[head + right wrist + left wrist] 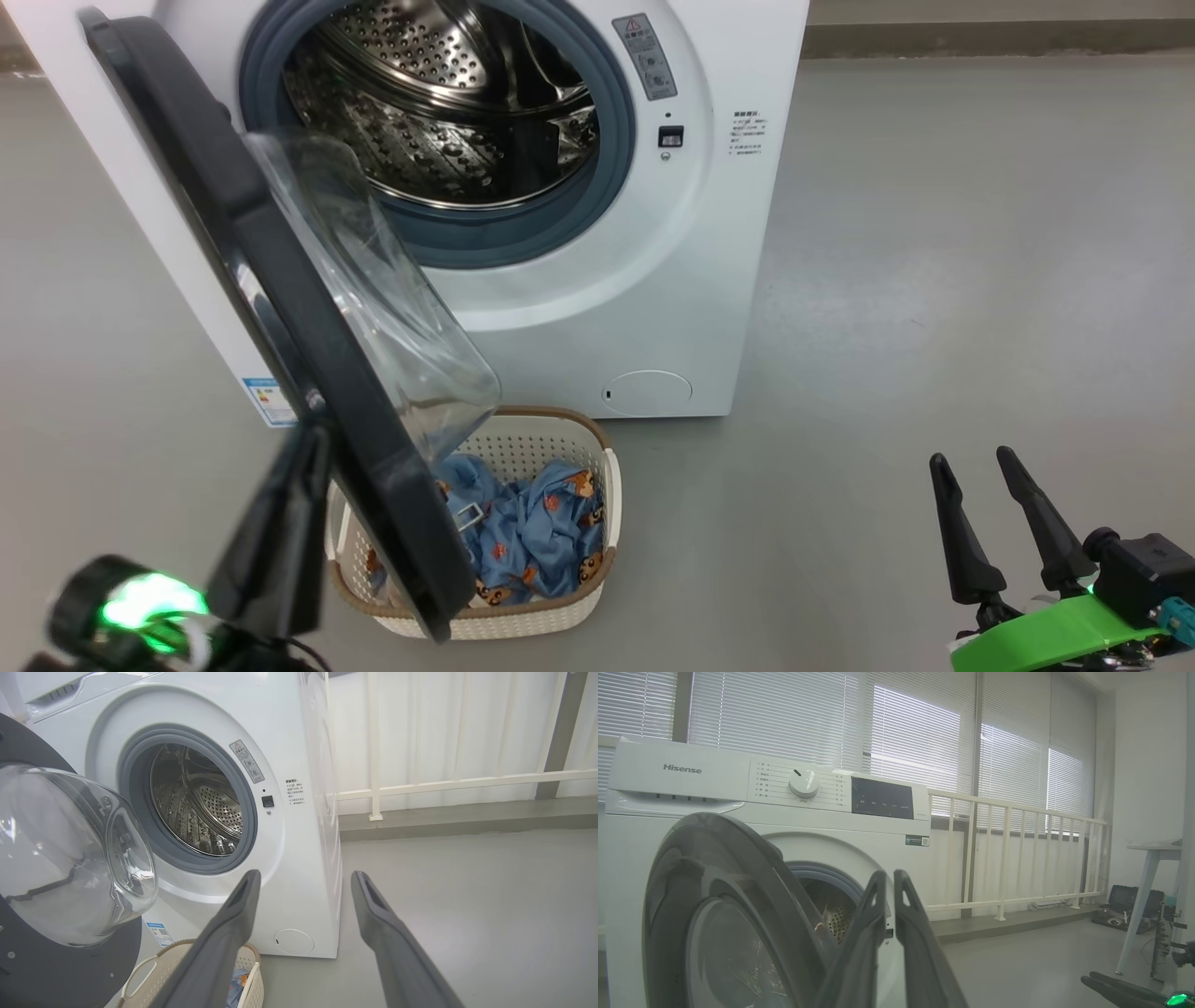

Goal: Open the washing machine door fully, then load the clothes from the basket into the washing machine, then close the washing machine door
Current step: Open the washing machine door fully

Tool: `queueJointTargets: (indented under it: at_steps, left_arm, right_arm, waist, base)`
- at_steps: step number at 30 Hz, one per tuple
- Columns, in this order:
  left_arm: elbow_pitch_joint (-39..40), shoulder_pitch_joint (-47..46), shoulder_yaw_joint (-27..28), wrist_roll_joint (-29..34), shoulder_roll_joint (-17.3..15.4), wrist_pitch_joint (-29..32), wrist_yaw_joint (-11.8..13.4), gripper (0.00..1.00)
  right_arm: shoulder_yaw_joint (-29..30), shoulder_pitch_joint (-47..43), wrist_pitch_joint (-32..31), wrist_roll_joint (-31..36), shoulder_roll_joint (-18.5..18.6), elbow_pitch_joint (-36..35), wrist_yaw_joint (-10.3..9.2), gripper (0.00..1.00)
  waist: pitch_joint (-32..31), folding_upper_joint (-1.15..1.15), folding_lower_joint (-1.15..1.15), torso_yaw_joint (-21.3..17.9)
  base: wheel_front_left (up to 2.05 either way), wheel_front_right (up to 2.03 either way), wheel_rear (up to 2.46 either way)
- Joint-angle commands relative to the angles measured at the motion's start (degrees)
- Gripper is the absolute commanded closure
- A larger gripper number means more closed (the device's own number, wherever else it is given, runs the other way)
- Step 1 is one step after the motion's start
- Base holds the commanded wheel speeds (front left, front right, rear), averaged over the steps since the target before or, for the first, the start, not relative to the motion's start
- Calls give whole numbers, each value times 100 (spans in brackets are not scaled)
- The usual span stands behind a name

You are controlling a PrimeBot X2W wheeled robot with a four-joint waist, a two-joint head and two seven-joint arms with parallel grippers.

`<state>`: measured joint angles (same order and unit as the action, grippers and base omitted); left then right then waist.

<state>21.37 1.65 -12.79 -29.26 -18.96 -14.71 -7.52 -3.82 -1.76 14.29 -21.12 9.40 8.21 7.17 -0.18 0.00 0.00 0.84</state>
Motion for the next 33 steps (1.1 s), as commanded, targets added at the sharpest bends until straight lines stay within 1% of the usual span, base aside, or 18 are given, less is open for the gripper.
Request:
queueJointTargets:
  at_steps: [1, 6, 7, 12, 20, 27, 33]
  left_arm:
    - [218, -112, -7, -88, -132, -26, 3, 100]
    - [11, -225, -701, -285, -212, 45, 3, 100]
    - [11, -225, -701, -285, -212, 45, 3, 100]
    - [-402, -348, -1048, -401, -131, 72, 3, 100]
    - [-1111, -513, -1122, -514, -47, 145, 19, 100]
    - [-1438, -603, -1181, -608, -39, 170, 24, 100]
    - [-1726, -641, -1088, -723, -27, 184, 83, 100]
  right_arm:
    - [-141, 176, 71, 5, 72, -110, 32, 0]
    - [-216, 239, 71, 9, 38, -75, 32, 0]
    - [-216, 239, 71, 9, 38, -75, 32, 0]
    - [-279, 301, 71, 48, -16, -75, 32, 0]
    - [-298, 323, 71, 92, -101, -61, 32, 0]
    - [-302, 346, 71, 128, -144, -55, 32, 0]
    - [-282, 331, 71, 140, -176, -34, 32, 0]
  waist:
    - [13, 0, 0, 2]
    - [98, 0, 0, -9]
    - [98, 0, 0, -9]
    - [211, 0, 0, -102]
    - [333, 0, 0, -286]
    - [387, 0, 0, -380]
    - [386, 0, 0, -370]
  base:
    - [0, 0, 0]
    - [0, 0, 0]
    - [0, 0, 0]
    - [0, 0, 0]
    - [0, 0, 0]
    - [0, 0, 0]
    - [0, 0, 0]
